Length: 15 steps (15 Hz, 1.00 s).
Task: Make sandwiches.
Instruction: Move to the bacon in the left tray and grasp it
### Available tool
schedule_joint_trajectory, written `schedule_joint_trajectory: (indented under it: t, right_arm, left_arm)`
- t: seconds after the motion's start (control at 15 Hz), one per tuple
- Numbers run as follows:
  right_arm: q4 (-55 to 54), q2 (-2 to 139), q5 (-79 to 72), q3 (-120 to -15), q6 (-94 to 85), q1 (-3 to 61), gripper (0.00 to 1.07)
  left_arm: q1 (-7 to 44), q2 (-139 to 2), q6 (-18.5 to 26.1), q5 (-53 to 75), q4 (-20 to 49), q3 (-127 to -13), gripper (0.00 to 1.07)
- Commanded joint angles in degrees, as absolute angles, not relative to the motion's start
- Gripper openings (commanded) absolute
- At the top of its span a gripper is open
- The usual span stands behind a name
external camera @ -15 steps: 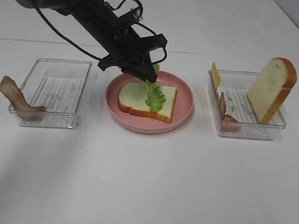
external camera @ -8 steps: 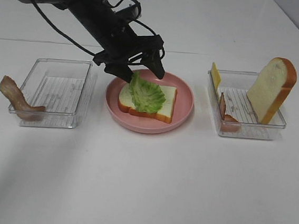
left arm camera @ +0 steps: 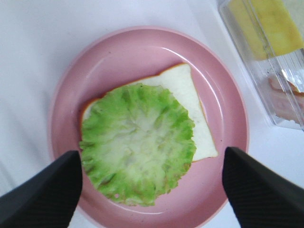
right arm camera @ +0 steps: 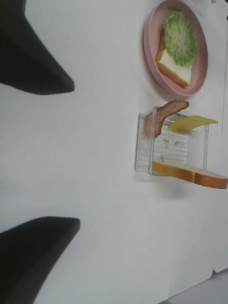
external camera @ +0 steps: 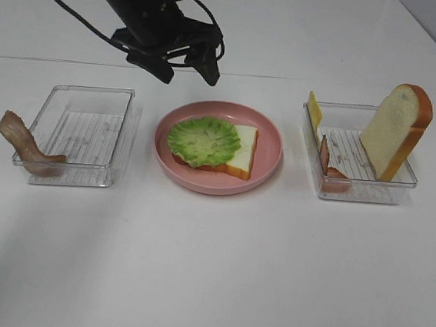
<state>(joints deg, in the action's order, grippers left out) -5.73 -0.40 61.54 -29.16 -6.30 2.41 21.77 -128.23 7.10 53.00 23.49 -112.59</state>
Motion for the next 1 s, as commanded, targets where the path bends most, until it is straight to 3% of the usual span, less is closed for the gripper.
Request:
schedule_joint_trajectory:
  t: [0.07,0.13,0.27,0.6,1.0]
  right_arm:
    - [-5.67,-1.20,60.96,-28.99,-6.53,2.06,0.69]
    - [-5.67,-1.20,60.96,-28.99,-6.53,2.06,0.69]
    - [-5.67,-1.20,60.96,-28.99,-6.53,2.06,0.69]
    - [-5.67,-1.20,60.96,-28.99,-6.53,2.06,0.69]
    - [-5.67,-1.09,60.96,-28.99,-6.53,2.06,0.69]
  left_arm:
    - [21.94,-124.62,0.97,53.86,15.99,-112.59,0.77]
    - [21.94,-122.15,-2.35,56.72,8.65,-112.59,0.77]
    - [21.94,-120.26,-3.72,60.85,3.90,-112.59,0.77]
    - [17.36,-117.91,-4.76,72.99,3.78,-112.59,0.77]
    - [13.92,-113.96,-7.16,73.51,2.41,-112.19,0.76]
